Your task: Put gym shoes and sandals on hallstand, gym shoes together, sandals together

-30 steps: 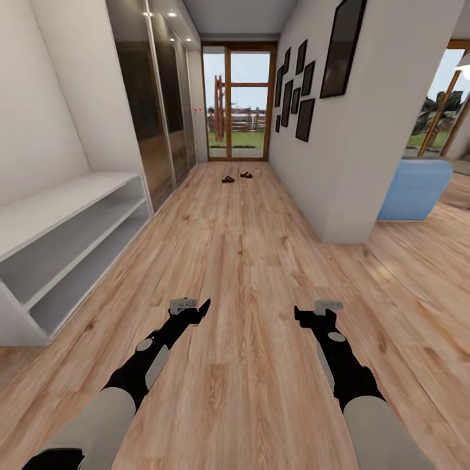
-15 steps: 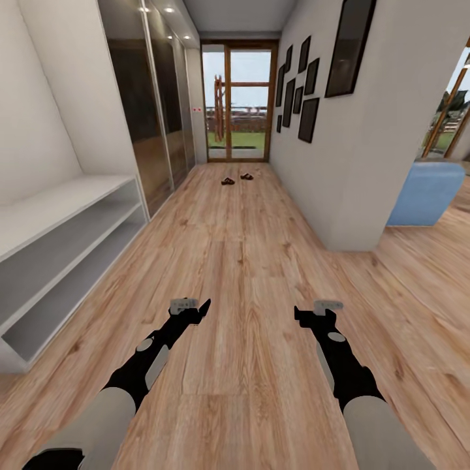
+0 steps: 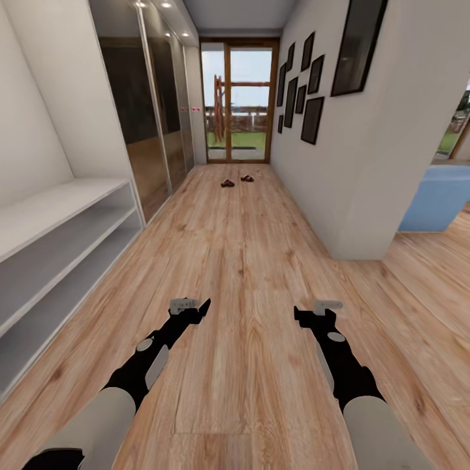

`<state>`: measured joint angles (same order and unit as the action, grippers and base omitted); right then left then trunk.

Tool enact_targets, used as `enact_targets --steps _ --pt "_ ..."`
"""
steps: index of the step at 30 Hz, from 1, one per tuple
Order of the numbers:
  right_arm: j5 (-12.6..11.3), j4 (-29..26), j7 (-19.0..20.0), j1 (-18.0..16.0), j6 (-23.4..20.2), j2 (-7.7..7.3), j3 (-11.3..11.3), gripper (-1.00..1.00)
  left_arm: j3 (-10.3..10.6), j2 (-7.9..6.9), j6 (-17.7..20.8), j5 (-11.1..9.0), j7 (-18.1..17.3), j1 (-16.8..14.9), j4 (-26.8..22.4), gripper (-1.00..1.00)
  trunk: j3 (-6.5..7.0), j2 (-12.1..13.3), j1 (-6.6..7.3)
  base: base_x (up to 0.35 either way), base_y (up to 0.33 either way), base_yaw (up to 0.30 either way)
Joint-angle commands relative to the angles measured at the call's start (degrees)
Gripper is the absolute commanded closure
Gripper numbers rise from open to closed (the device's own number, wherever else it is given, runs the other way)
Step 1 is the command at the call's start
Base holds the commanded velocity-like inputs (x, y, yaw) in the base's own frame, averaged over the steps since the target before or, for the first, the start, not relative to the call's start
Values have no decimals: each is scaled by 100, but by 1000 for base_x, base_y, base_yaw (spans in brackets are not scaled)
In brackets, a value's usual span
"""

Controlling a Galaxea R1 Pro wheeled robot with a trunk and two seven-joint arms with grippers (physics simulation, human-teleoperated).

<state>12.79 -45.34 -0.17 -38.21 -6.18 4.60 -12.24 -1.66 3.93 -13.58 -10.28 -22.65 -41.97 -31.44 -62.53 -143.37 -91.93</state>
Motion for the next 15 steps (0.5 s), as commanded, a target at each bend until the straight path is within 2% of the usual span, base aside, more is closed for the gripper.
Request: enact_targets --steps 1,15 --pt "56 -10 0 -2 -32 6 -15 -100 -18 3 4 -44 -47 -4 7 -100 -5 -2 -2 349 0 0" --pt "57 -10 0 -3 -32 6 -15 -100 -19 3 4 -44 -47 -4 7 -100 -5 -2 -2 349 0 0"
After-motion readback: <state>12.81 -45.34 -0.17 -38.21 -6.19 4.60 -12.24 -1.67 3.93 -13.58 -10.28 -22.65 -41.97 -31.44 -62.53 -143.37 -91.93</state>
